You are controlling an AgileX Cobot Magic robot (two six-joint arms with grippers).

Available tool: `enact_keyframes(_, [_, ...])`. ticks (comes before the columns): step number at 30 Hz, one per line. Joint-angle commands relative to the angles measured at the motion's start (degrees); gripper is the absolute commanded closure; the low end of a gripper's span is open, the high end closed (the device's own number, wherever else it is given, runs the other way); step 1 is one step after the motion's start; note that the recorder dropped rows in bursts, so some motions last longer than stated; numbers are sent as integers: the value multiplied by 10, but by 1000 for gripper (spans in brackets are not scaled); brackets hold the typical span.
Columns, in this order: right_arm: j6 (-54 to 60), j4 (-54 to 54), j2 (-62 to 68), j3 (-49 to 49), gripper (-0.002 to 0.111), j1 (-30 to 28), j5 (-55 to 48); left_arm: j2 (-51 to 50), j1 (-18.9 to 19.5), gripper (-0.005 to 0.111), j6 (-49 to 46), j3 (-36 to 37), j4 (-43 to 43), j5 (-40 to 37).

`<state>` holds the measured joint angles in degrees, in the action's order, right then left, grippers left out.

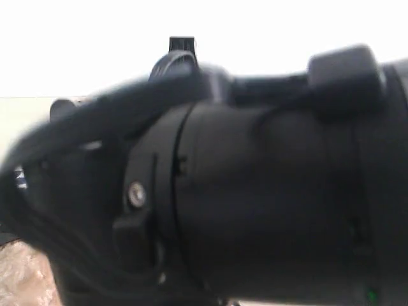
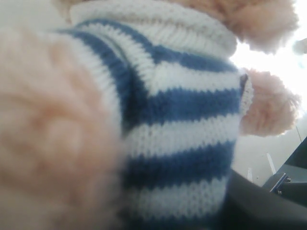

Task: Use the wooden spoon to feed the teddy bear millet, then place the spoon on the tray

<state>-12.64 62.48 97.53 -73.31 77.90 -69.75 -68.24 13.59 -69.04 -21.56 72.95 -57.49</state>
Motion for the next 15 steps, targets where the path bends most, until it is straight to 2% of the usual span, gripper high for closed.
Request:
enact_keyframes(1, [-9, 2, -9, 10, 108, 0, -2, 0, 1, 102, -4, 2, 11, -9])
enact_keyframes(4, [5, 5, -9, 11, 108, -7, -2, 0, 1, 102, -4, 2, 11, -9])
enact_keyframes(7, [-25, 16, -22, 15, 108, 11, -2, 0, 1, 102, -4, 2, 11, -8])
enact_keyframes(15, [-42, 9, -41, 13, 108, -2, -2, 0, 1, 102, -4, 2, 11, -9])
